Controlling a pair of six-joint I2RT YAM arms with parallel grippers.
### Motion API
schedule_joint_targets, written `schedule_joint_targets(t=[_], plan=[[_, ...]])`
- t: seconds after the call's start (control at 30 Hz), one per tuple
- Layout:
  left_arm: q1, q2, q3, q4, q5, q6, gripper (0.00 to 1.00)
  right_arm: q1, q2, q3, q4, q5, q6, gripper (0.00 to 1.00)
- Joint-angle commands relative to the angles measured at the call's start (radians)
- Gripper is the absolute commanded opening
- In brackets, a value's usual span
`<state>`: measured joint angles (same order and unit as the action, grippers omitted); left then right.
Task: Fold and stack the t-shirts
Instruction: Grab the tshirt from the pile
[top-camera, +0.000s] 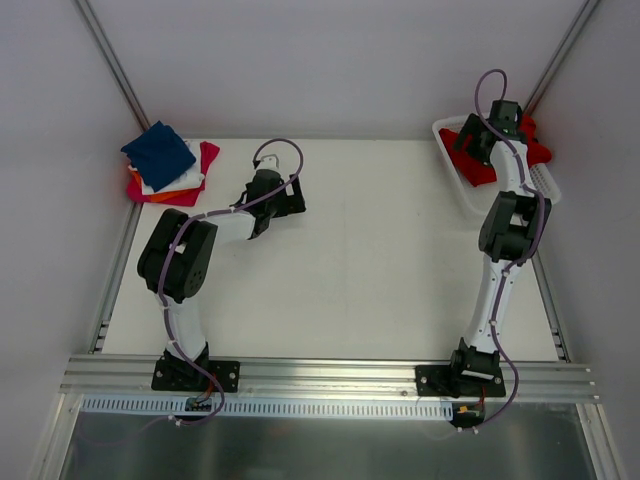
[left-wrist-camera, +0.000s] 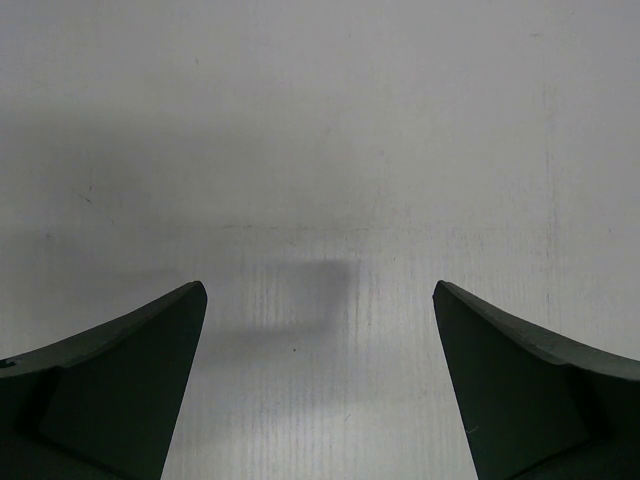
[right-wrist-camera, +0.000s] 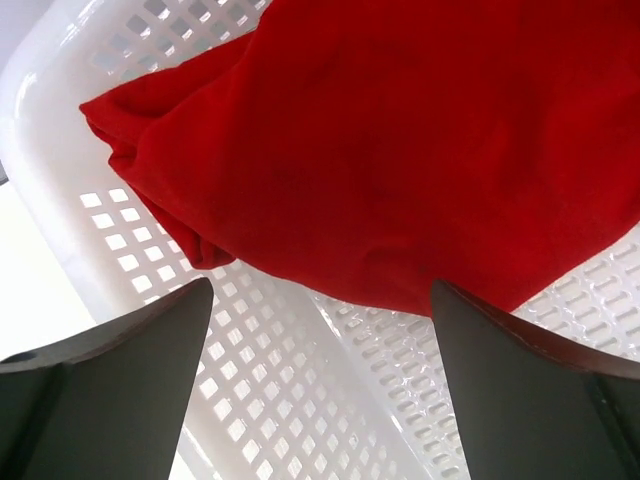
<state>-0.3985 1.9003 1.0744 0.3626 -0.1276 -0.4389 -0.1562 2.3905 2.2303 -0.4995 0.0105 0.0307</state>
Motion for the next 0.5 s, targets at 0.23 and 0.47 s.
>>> schedule_joint_targets(t=[0.23,0.47], plan=[[0.004,-0.012,0.002,0.039,0.025,-0.018,0.99,-0.068,0.067,-0.021,0.047,-0.135,0.106,0.92],[0.007,-0.010,0.002,0.039,0.032,-0.020,0.99,-0.094,0.050,-0.113,0.125,-0.210,0.161,0.91]])
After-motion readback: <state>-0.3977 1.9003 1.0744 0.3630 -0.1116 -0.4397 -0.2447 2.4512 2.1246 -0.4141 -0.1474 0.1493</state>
